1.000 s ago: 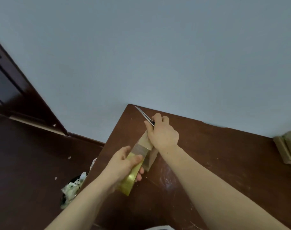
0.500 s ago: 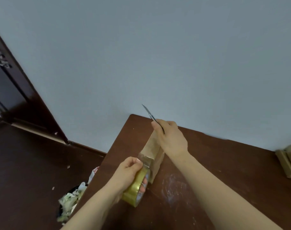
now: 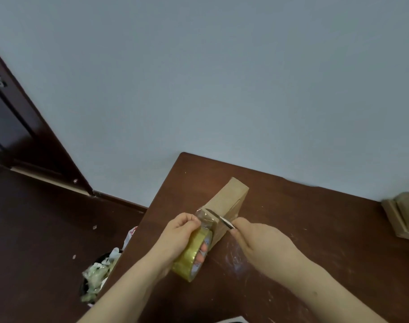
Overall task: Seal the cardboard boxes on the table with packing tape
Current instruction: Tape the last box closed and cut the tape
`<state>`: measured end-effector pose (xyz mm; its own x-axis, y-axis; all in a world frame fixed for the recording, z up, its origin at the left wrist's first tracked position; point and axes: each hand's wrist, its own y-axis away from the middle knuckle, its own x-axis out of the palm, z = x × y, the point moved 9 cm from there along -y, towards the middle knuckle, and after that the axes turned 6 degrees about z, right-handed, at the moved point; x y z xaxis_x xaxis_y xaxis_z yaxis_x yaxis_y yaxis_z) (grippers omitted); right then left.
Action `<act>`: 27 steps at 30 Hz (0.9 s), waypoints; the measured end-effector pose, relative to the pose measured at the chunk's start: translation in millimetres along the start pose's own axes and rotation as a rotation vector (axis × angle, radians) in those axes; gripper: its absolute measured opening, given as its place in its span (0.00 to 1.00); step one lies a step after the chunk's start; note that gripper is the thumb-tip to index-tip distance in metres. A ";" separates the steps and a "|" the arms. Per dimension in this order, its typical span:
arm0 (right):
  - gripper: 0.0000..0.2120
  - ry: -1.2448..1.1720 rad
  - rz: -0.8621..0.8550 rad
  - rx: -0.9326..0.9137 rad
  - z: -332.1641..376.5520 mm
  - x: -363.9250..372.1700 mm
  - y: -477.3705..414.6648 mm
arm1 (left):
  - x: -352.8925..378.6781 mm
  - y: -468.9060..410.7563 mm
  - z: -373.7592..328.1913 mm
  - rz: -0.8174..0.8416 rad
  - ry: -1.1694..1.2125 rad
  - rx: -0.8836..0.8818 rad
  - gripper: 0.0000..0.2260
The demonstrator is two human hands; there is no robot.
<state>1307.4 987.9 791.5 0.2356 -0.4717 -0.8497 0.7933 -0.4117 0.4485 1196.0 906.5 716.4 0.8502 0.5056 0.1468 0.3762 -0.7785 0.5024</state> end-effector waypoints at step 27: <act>0.09 0.121 0.273 0.331 -111.1 151.5 -8.2 | -5.9 -8.3 -0.6 0.009 -0.183 -0.024 0.07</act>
<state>1398.9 1006.4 628.2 0.4910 -0.5117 -0.7051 0.4751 -0.5211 0.7090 1187.6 910.2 711.9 0.9072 0.4206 -0.0053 0.3612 -0.7726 0.5222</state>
